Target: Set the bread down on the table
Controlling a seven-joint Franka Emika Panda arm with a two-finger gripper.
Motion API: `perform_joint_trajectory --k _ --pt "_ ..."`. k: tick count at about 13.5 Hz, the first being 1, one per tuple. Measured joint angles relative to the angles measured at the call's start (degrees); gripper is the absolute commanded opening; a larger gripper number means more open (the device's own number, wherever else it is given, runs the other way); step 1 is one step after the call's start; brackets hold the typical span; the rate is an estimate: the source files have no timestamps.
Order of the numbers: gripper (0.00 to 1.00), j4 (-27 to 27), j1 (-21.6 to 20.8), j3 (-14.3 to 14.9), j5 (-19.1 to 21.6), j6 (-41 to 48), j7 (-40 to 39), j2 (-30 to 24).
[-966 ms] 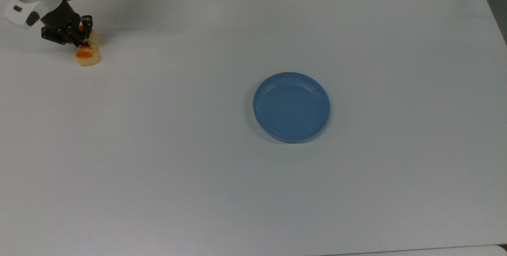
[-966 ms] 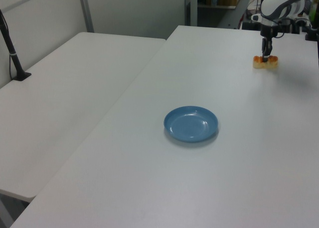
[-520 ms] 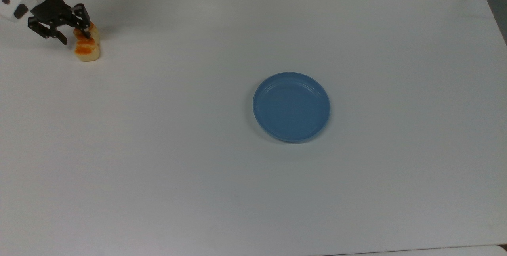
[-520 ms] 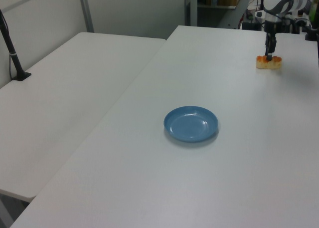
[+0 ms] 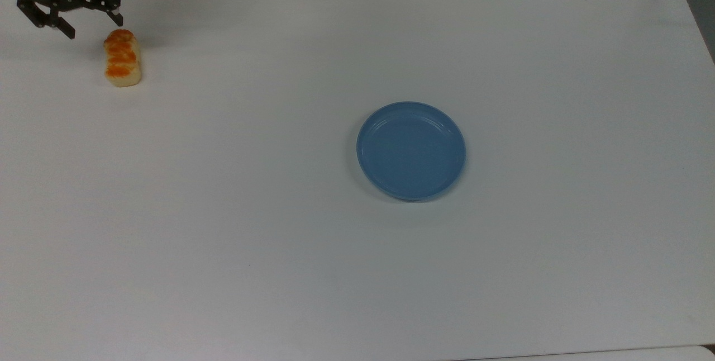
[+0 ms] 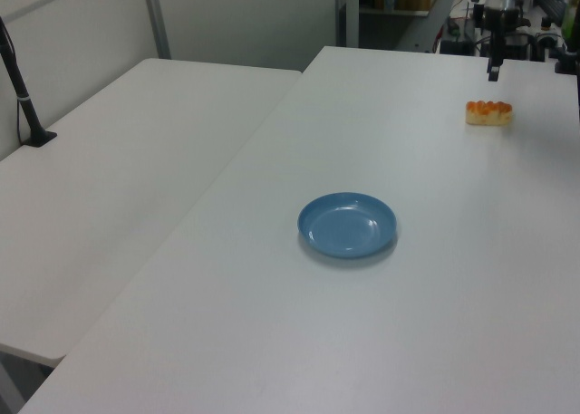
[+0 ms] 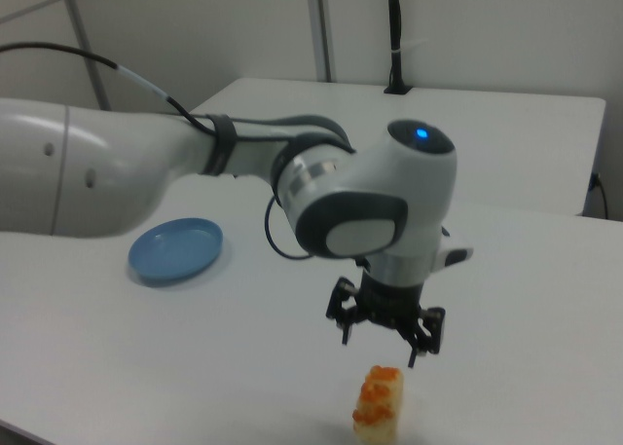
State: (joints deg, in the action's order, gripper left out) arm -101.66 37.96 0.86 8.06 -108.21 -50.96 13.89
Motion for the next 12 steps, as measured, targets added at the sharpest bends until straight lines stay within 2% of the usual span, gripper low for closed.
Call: perform_joint_trajectory --k 3,5,7,12 --pt "1.0 3.8 -0.9 -0.5 0.2 6.7 12.2 -2.2" --pt "1.0 7.8 -3.0 -0.7 0.2 11.7 24.4 -3.8" --pt "1.0 11.1 -5.5 -0.8 0.2 15.7 33.1 -5.7" --pt "1.0 13.0 -11.0 -0.6 0.2 23.6 43.6 -11.8"
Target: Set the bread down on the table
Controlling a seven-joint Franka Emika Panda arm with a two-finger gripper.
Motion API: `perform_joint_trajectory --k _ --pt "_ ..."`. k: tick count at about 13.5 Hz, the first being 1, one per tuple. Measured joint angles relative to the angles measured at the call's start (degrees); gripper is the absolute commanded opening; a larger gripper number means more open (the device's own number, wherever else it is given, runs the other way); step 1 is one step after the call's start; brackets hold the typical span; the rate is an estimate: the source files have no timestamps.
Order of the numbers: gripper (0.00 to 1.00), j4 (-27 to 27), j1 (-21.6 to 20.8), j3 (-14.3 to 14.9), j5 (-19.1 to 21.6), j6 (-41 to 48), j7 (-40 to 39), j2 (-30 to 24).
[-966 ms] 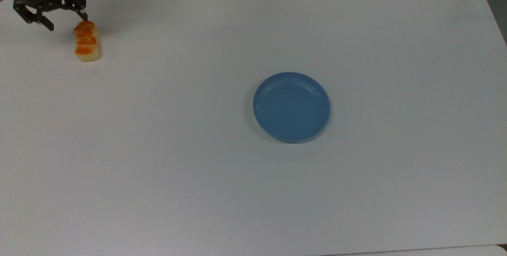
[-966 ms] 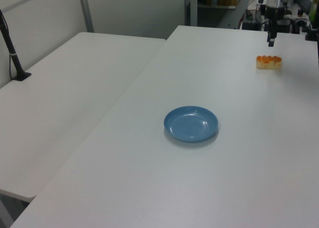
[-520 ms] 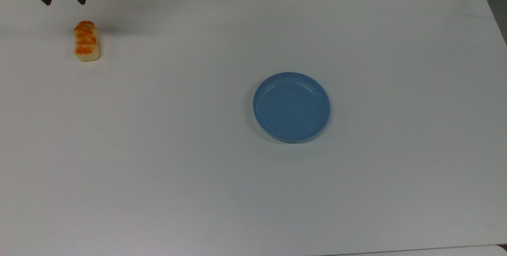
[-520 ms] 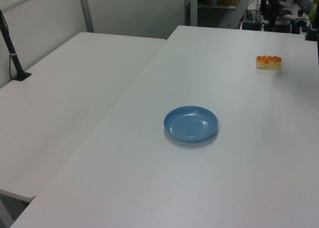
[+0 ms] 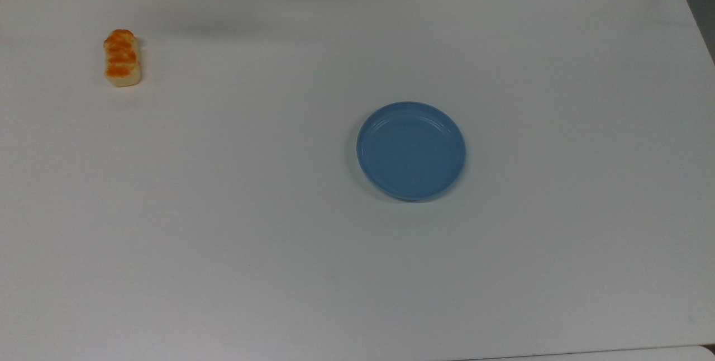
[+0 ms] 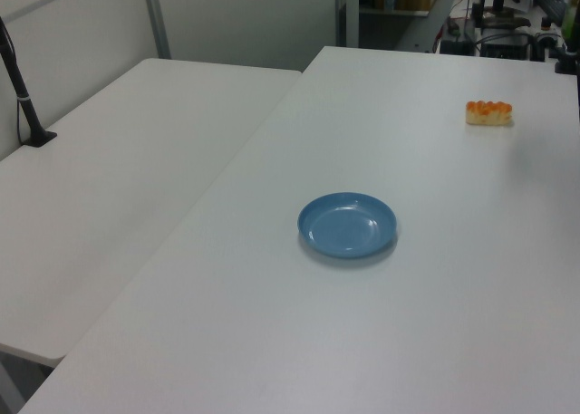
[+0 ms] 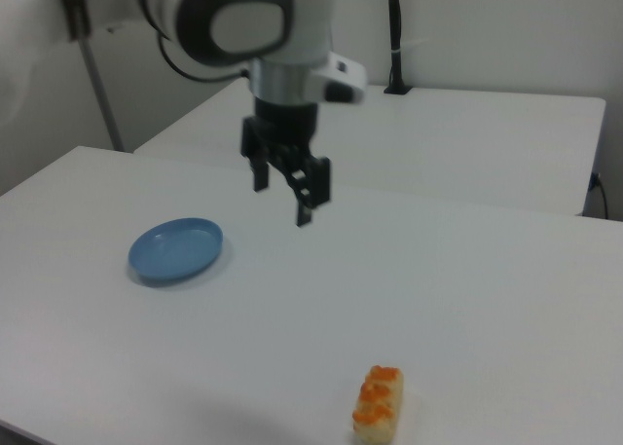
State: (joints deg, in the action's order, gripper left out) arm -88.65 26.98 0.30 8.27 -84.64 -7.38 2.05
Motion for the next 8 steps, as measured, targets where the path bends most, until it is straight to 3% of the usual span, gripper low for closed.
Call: perform_joint_trajectory --k 3,4,6,8 --pt "1.0 0.0 -7.0 2.2 0.0 1.1 5.1 -3.6" --pt "1.0 0.0 -14.4 5.2 -0.1 1.1 8.0 -5.1" --pt "1.0 -0.1 -21.5 7.7 -1.0 -0.1 8.9 -5.4" --pt "1.0 -0.9 -24.2 8.0 -2.3 -3.4 6.6 -5.1"
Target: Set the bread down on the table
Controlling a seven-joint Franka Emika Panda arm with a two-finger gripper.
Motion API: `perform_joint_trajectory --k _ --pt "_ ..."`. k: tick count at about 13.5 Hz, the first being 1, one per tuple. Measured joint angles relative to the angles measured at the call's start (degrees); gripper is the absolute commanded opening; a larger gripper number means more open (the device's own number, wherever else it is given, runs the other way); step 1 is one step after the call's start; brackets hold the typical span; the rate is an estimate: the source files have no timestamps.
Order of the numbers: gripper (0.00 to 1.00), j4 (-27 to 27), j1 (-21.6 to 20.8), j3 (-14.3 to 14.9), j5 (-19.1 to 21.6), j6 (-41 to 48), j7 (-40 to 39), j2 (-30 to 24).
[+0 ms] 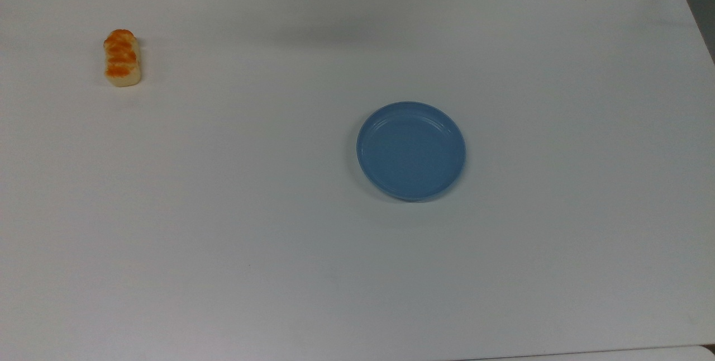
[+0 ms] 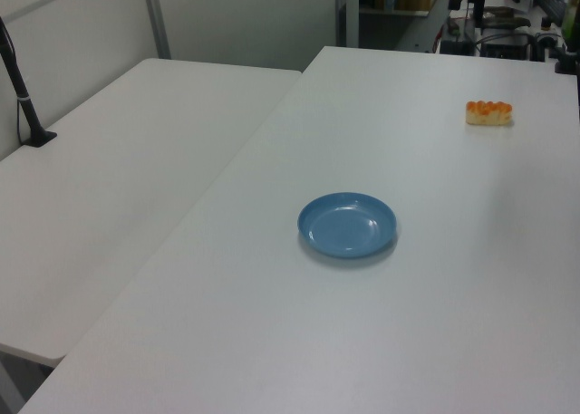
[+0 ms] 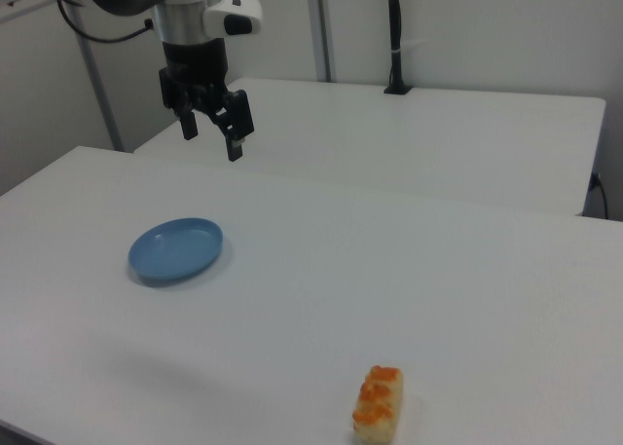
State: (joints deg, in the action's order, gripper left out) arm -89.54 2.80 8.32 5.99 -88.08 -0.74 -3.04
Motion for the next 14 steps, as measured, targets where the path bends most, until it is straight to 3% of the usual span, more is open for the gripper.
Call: perform_joint_trajectory --k 8,14 --pt "1.0 -1.6 -3.1 0.0 -8.0 -6.4 -5.4 3.1" --pt "1.0 -1.6 -3.0 0.2 -8.8 -9.6 -5.4 3.5"
